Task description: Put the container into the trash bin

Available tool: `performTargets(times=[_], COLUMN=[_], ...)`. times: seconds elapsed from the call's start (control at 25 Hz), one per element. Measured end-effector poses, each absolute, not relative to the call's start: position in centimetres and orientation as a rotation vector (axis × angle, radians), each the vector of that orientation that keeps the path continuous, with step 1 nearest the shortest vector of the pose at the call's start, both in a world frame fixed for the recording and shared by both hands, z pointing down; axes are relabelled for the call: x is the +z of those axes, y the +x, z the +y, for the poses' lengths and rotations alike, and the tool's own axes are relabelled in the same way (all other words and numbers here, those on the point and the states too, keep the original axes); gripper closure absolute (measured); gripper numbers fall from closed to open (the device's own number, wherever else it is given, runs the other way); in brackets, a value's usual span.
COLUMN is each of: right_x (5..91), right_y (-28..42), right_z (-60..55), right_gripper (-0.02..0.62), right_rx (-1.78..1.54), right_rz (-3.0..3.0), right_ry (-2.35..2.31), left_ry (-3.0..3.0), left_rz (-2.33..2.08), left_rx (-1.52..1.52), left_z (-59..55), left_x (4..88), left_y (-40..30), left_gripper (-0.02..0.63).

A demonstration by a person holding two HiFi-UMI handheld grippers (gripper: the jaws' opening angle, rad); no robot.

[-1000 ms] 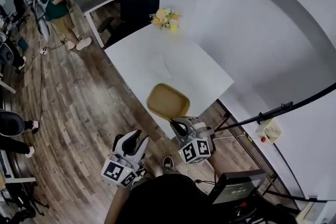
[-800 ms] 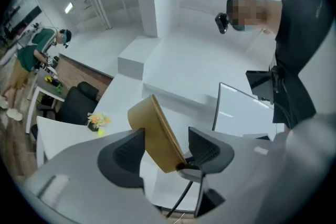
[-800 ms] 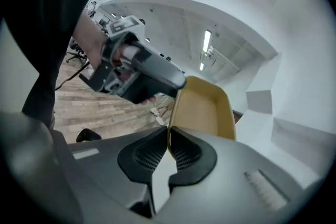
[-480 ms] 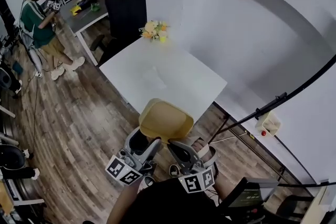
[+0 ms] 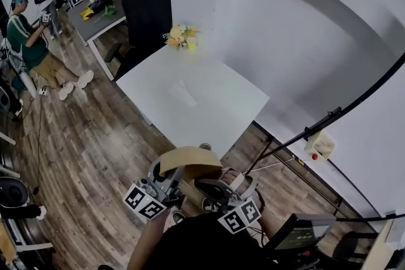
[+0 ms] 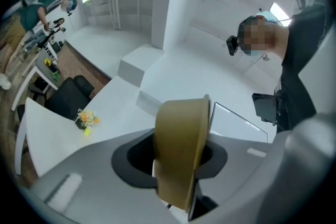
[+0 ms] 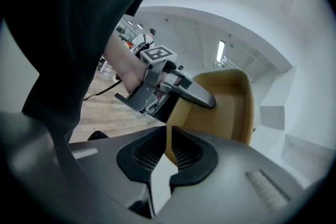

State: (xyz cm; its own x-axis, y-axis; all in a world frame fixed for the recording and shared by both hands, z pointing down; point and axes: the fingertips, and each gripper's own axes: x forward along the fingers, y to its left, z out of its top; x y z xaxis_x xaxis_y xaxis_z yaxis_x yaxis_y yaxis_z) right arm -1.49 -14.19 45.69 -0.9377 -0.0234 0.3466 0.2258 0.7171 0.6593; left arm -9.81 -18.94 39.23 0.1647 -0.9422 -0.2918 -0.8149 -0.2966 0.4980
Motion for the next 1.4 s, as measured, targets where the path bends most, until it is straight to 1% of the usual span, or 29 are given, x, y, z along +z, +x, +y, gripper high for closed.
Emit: performTargets(times=[0.04, 0.12, 0.2, 0.28, 0.32, 0.4, 0.48, 0.56, 0.6, 0.64, 0.68, 0.72, 0.76, 0.84, 0.88, 0.92, 1.0, 1.08, 1.2, 1.32, 1.4], right_x=[45.3, 43.5, 40.7, 38.5, 37.9, 37.2, 37.5, 38.1, 38.2, 38.2, 38.0, 37.9, 37.9, 38.8, 39.7, 40.7, 41.9, 42.0, 43.1, 44.3, 45.2], right_y=[-1.1, -0.3, 0.3, 0.7, 0.8, 0.8, 0.9, 1.6, 2.1, 2.6, 3.0, 3.2, 3.2, 2.9, 2.8, 2.8, 3.1, 3.6, 3.9, 3.7, 3.4], right_z=[-14.4, -15.5, -17.3, -19.1, -19.8, -20.2, -18.9, -17.1, -16.5, -16.1, -15.9, -15.7, -15.5, -15.0, -14.7, -14.5, -14.1, -14.0, -14.1, -14.2, -14.0], right_gripper=[0.545, 0.535, 0.505, 0.469, 0.456, 0.406, 0.366, 0.451, 0.459, 0.433, 0.419, 0.375, 0.291, 0.290, 0.307, 0.307, 0.341, 0.356, 0.359, 0.366, 0.373], right_rx=[-1.012, -0.833, -0.678, -0.600, -0.568, -0.469, -0.339, -0.374, -0.388, -0.348, -0.239, -0.108, -0.040, -0.124, -0.177, -0.204, -0.204, -0.143, -0.042, 0.214, 0.270], right_rz=[-2.624, -2.736, -2.856, -2.936, -2.961, -3.000, -2.996, -2.938, -2.915, -2.907, -2.915, -2.928, -2.934, -2.917, -2.894, -2.864, -2.839, -2.872, -2.888, -2.888, -2.843], right_ry=[-0.161, -0.153, -0.167, -0.174, -0.182, -0.253, -0.405, -0.602, -0.678, -0.733, -0.759, -0.762, -0.767, -0.794, -0.800, -0.807, -0.841, -0.890, -0.943, -0.934, -0.953], left_ry=[2.226, 2.249, 2.275, 2.333, 2.376, 2.487, 2.601, 2.641, 2.636, 2.624, 2.607, 2.590, 2.577, 2.579, 2.586, 2.589, 2.584, 2.564, 2.508, 2.444, 2.403], left_rz=[-1.725, -1.758, -1.813, -1.846, -1.851, -1.833, -1.770, -1.702, -1.676, -1.657, -1.651, -1.655, -1.659, -1.636, -1.615, -1.603, -1.607, -1.613, -1.687, -1.728, -1.746], left_rx=[-0.800, -0.753, -0.677, -0.564, -0.492, -0.329, -0.230, -0.247, -0.274, -0.300, -0.320, -0.332, -0.339, -0.350, -0.353, -0.358, -0.380, -0.383, -0.355, -0.281, -0.264], left_z=[-18.8, -18.3, -17.9, -17.7, -17.6, -17.3, -16.7, -16.0, -15.7, -15.5, -15.3, -15.2, -15.1, -15.0, -15.0, -15.0, -15.1, -14.9, -14.4, -13.2, -12.1], left_x=[39.2, 39.0, 38.8, 38.8, 38.8, 39.3, 39.9, 40.2, 40.3, 40.3, 40.4, 40.4, 40.6, 40.8, 40.9, 41.1, 41.4, 41.9, 43.3, 45.6, 46.6], left_y=[-10.1, -10.8, -11.4, -11.2, -10.8, -9.3, -7.4, -6.3, -6.1, -5.9, -5.9, -5.8, -5.7, -4.9, -4.2, -3.6, -2.8, -2.2, -1.7, -0.8, -0.3], left_gripper=[0.483, 0.486, 0.488, 0.488, 0.488, 0.488, 0.487, 0.488, 0.488, 0.488, 0.488, 0.488, 0.488, 0.488, 0.488, 0.488, 0.488, 0.484, 0.471, 0.450, 0.432])
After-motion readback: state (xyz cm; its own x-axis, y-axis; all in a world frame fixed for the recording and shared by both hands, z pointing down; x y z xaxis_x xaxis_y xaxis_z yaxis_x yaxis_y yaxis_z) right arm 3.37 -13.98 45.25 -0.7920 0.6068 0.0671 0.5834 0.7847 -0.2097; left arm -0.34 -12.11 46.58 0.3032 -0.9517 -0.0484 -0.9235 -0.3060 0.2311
